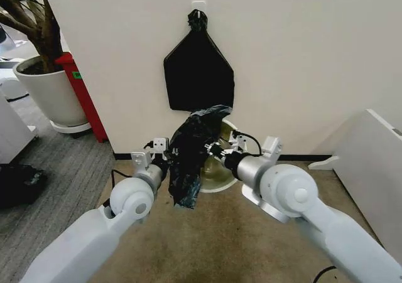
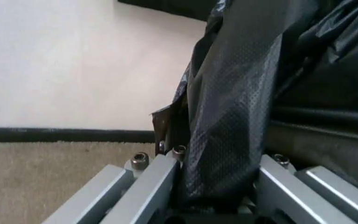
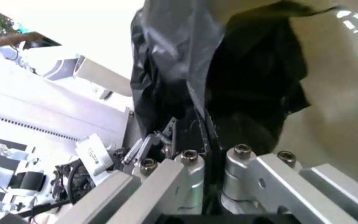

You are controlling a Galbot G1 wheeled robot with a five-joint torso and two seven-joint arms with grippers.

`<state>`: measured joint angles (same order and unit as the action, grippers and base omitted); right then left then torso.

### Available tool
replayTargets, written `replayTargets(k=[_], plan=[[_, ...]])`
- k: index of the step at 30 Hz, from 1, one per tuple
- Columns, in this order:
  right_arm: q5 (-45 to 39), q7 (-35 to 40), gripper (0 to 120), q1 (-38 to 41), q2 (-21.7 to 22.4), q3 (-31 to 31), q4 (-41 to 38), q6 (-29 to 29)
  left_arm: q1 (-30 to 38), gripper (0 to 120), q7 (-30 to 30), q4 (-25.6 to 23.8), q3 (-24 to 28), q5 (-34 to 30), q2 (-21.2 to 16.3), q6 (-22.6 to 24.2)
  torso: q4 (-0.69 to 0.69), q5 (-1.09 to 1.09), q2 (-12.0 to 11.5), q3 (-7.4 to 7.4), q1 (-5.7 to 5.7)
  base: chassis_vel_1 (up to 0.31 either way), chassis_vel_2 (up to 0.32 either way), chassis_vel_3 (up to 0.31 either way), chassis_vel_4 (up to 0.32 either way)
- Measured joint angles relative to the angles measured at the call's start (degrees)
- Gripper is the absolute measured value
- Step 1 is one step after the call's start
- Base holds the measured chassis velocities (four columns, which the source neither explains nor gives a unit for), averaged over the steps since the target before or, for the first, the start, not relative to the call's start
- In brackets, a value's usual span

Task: Place the garbage bag over the trash bin.

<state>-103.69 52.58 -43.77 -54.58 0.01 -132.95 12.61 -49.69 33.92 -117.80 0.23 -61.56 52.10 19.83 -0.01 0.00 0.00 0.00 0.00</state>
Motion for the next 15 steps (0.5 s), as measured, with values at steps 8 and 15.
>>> replayTargets(k=[8, 15], plan=[[-1.18, 0.26, 0, -2.18, 0.62, 2.21, -2.16, 0.25, -0.24, 0, 0.42, -0.39, -0.13, -1.33, 0.64, -0.71, 0.0, 0.0, 0.0, 0.0, 0.0, 0.0, 0.0, 0.0, 0.0], [-0.59, 1.1, 0, 0.25, 0.47, 2.67, -3.33, 2.53, -0.73, 0, -2.62, 0.59, -0.1, -1.73, 0.34, -3.51, 0.01, 0.0, 0.0, 0.0, 0.0, 0.0, 0.0, 0.0, 0.0]])
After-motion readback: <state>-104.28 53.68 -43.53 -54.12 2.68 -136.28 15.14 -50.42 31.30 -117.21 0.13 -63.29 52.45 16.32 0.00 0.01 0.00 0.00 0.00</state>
